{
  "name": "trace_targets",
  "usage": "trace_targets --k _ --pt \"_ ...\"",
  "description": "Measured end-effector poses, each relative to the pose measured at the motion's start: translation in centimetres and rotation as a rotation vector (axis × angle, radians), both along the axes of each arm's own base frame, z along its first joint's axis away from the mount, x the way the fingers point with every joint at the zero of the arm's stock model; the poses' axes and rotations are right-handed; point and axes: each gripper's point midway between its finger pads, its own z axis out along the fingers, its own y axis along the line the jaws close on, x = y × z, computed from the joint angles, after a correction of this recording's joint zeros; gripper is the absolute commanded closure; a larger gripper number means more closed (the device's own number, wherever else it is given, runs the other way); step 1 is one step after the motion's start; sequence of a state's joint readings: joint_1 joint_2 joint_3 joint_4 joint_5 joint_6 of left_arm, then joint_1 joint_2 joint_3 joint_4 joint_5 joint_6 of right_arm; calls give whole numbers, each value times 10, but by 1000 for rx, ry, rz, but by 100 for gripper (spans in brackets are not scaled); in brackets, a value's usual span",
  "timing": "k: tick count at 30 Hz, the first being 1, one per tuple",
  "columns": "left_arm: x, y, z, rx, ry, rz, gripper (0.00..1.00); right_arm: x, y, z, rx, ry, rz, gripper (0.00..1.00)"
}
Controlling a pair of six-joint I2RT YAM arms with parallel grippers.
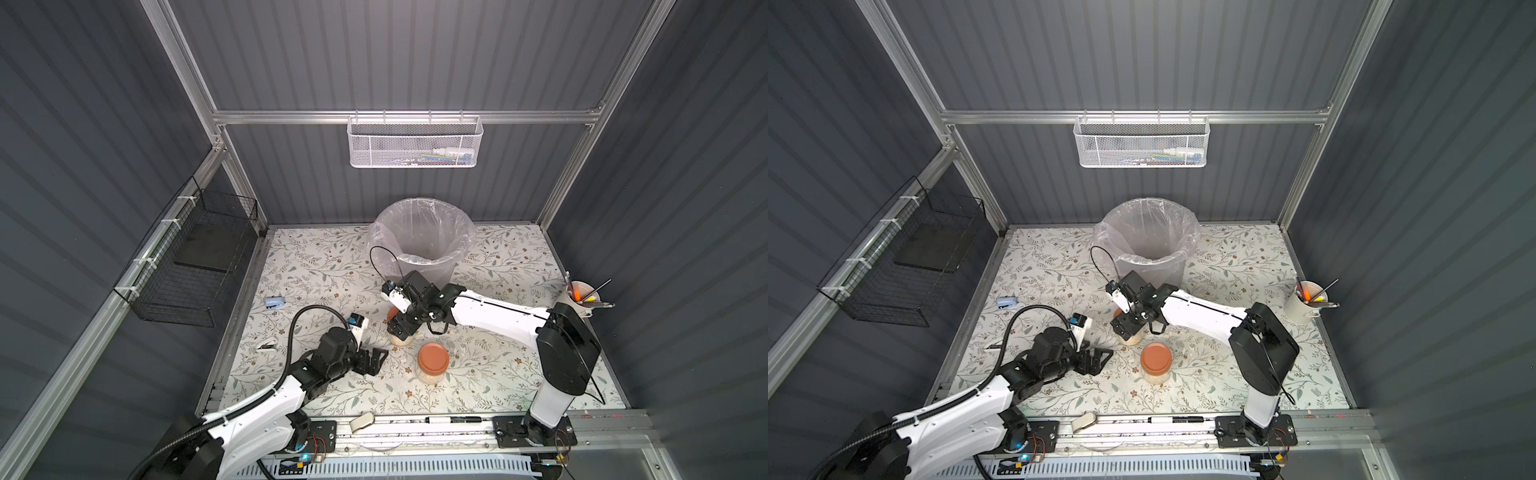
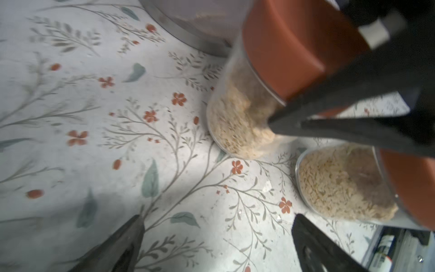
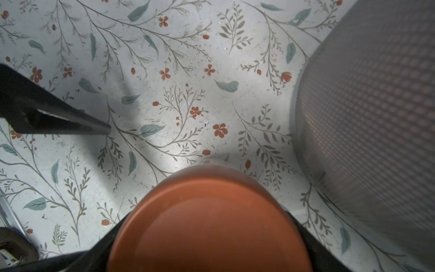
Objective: Empty expired oatmeal from jars
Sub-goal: Pick up the jar from the center of the board.
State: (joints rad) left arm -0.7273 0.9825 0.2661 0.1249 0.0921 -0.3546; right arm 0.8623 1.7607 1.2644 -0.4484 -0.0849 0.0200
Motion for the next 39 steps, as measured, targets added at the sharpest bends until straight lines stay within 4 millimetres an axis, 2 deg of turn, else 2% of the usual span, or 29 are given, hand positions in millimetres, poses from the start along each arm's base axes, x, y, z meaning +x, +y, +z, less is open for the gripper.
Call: trace_targets --k 4,9,14,19,22,26,33,39 --pt "2 -10 -4 47 -57 -47 0 3 -6 2 -15 10 -20 44" --pt "13 -14 14 36 -160 -59 0 8 -2 23 11 12 -31 44" --pt "25 -25 40 23 -269 -92 0 11 2 69 82 -1 -33 44" --pt "33 -34 55 12 -339 -116 0 8 2 123 169 -27 -31 44" --pt "35 -40 66 -5 -364 -134 0 3 -1 143 203 -22 -31 44" --pt "37 -50 88 -52 -401 -157 0 -1 -6 154 223 5 -39 44" --pt "37 -61 129 -125 -494 -194 0 -10 -9 151 228 78 -46 44" --pt "37 -68 137 -147 -525 -221 2 -16 -8 158 261 130 -48 43"
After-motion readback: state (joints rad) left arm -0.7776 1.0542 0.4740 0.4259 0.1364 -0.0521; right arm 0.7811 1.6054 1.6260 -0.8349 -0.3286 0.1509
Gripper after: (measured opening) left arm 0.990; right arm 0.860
